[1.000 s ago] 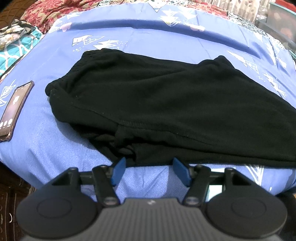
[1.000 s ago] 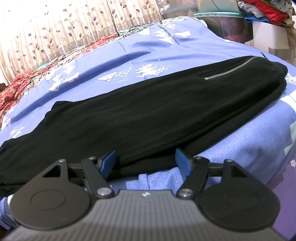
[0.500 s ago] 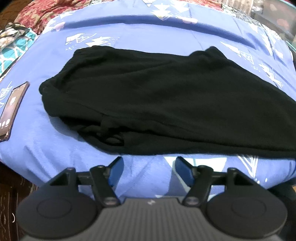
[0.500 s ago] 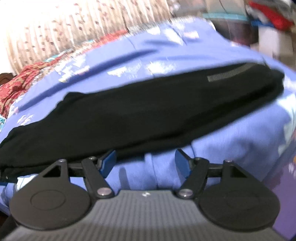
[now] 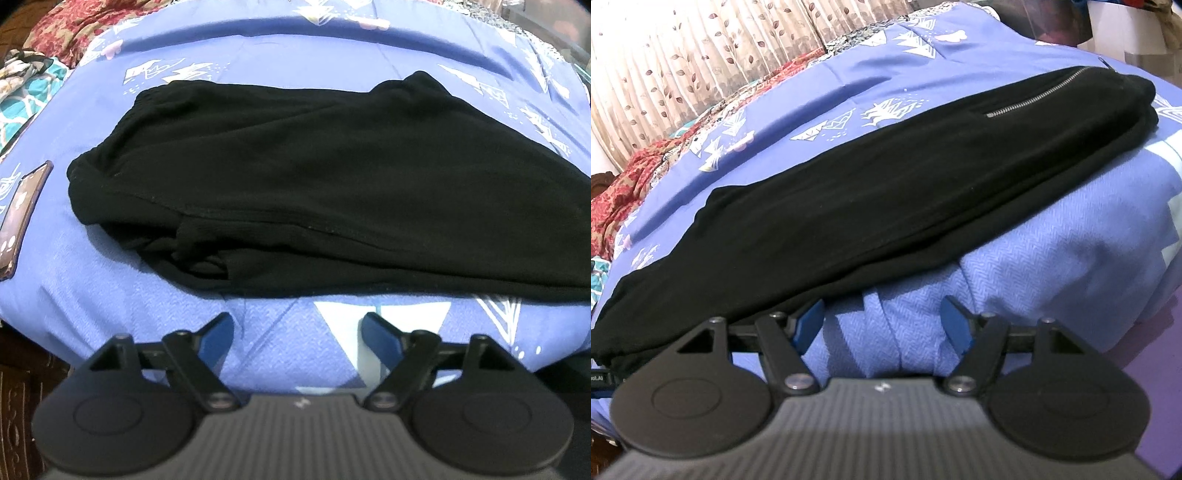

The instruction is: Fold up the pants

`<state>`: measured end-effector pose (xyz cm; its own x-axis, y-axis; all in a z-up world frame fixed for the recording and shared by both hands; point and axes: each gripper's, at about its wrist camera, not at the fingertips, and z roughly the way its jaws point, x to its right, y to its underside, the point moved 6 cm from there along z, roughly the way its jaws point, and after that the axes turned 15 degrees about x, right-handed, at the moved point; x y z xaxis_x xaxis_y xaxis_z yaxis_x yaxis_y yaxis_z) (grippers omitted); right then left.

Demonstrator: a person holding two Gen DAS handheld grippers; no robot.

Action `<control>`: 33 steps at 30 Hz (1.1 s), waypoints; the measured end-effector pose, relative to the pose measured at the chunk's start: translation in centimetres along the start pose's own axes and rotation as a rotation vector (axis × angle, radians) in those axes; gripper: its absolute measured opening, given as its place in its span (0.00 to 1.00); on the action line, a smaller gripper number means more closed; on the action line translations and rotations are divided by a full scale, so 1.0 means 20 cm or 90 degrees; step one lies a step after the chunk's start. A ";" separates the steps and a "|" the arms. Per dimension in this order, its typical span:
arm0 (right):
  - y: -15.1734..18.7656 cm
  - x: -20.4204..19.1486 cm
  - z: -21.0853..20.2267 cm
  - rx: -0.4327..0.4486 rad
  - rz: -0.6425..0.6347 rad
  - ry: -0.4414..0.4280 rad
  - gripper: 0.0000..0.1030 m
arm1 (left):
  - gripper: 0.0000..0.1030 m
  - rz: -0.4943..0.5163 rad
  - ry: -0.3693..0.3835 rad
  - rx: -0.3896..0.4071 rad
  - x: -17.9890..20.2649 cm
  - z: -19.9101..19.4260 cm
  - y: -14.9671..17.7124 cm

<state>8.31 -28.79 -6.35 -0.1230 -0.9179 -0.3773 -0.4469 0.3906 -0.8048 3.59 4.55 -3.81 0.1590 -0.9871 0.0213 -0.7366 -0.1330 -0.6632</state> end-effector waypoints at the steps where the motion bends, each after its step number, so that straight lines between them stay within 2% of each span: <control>1: 0.01 0.01 -0.01 0.000 0.000 -0.001 0.70 | 0.76 -0.007 0.008 -0.001 0.00 0.00 -0.01; 4: -0.01 0.02 -0.04 -0.001 0.008 -0.010 0.68 | 0.74 -0.054 0.053 0.010 -0.05 -0.05 -0.07; 8: -0.07 -0.01 -0.12 0.010 0.023 -0.076 0.64 | 0.76 -0.159 0.127 0.021 -0.21 -0.12 -0.16; 12: -0.09 -0.06 -0.12 -0.004 0.038 -0.114 0.49 | 0.76 -0.276 0.147 0.023 -0.40 -0.11 -0.22; 15: -0.11 -0.03 -0.06 -0.020 0.110 -0.110 0.43 | 0.72 -0.341 0.157 0.002 -0.46 -0.05 -0.24; 16: -0.12 -0.01 -0.02 -0.028 0.137 -0.101 0.42 | 0.68 -0.346 0.152 -0.006 -0.47 -0.02 -0.24; 17: -0.12 0.02 0.01 -0.040 0.167 -0.093 0.41 | 0.58 -0.345 0.142 -0.017 -0.47 0.01 -0.23; 18: -0.12 0.04 0.05 -0.053 0.198 -0.085 0.41 | 0.53 -0.342 0.129 -0.030 -0.47 0.05 -0.22; 20: -0.13 0.08 0.09 -0.058 0.249 -0.077 0.39 | 0.33 -0.332 0.103 -0.043 -0.46 0.09 -0.20; 21: -0.14 0.09 0.09 -0.056 0.270 -0.075 0.37 | 0.30 -0.324 0.090 -0.043 -0.46 0.10 -0.19; 23: -0.16 0.10 0.09 -0.053 0.283 -0.072 0.18 | 0.18 -0.316 0.084 -0.037 -0.46 0.09 -0.18; 24: -0.16 0.10 0.09 -0.057 0.276 -0.063 0.06 | 0.17 -0.314 0.088 -0.037 -0.46 0.08 -0.18; 26: -0.17 0.09 0.07 -0.058 0.260 -0.057 0.05 | 0.13 -0.308 0.091 -0.036 -0.46 0.05 -0.17; 28: -0.19 0.08 0.01 -0.035 0.229 -0.052 0.05 | 0.10 -0.296 0.093 -0.032 -0.46 0.01 -0.16; 29: -0.19 0.07 -0.03 -0.022 0.211 -0.054 0.05 | 0.02 -0.285 0.090 -0.032 -0.46 -0.01 -0.14; 31: -0.17 0.08 -0.05 -0.016 0.180 -0.038 0.05 | 0.02 -0.265 0.074 -0.043 -0.45 -0.01 -0.11; 33: -0.11 0.11 0.01 -0.044 0.182 -0.015 0.05 | 0.03 -0.256 0.064 -0.067 -0.44 0.03 -0.07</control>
<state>9.18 -31.63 -5.59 -0.2332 -0.7689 -0.5954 -0.4559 0.6272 -0.6314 3.60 13.45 -3.53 0.3861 -0.8577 0.3395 -0.6933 -0.5126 -0.5066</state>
